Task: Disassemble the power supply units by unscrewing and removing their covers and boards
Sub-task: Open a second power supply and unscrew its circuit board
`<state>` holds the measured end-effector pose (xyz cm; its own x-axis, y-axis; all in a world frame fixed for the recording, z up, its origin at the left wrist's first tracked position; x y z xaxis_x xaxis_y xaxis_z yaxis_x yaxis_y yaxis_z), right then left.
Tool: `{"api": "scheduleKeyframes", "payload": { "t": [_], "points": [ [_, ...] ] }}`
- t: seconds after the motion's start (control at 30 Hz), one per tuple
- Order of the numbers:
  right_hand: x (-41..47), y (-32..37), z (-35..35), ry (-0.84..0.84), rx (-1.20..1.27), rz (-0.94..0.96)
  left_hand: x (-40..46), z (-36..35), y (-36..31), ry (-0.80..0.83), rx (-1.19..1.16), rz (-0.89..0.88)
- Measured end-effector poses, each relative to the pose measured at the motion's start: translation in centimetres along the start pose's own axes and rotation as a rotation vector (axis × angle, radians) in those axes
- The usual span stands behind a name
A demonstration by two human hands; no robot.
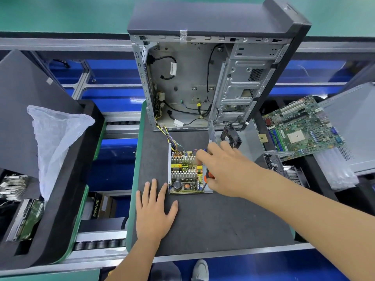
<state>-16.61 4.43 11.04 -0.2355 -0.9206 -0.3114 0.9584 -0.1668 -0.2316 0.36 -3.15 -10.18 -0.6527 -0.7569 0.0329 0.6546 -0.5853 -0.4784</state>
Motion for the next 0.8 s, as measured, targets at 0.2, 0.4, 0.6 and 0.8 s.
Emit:
{"api": "scheduleKeyframes", "payload": {
  "t": [0.2, 0.4, 0.6, 0.8],
  "points": [
    [0.0, -0.9, 0.8, -0.067, -0.275, -0.189, 0.0, 0.2, 0.0, -0.004, -0.008, 0.003],
    [-0.1, -0.5, -0.1, -0.065, 0.103, -0.002, 0.0, 0.0, 0.1, 0.004, -0.002, 0.005],
    [-0.3, -0.1, -0.2, 0.131, -0.085, -0.030, 0.0, -0.2, 0.2, 0.010, 0.010, 0.010],
    [0.1, 0.3, 0.6, -0.019, -0.157, -0.059, 0.0, -0.2, 0.2, -0.001, -0.004, 0.007]
  ]
}}
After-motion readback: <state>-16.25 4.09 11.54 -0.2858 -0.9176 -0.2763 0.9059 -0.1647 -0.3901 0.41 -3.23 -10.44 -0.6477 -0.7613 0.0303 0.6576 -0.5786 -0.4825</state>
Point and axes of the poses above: each hand's wrist, its own x-axis towards the middle knuckle, its own z-axis out of the back of the hand, y = z × x, the point moved 7 cm from there along x, towards the middle knuckle, and after that the axes turned 15 degrees about -x, right-handed, at the moved point
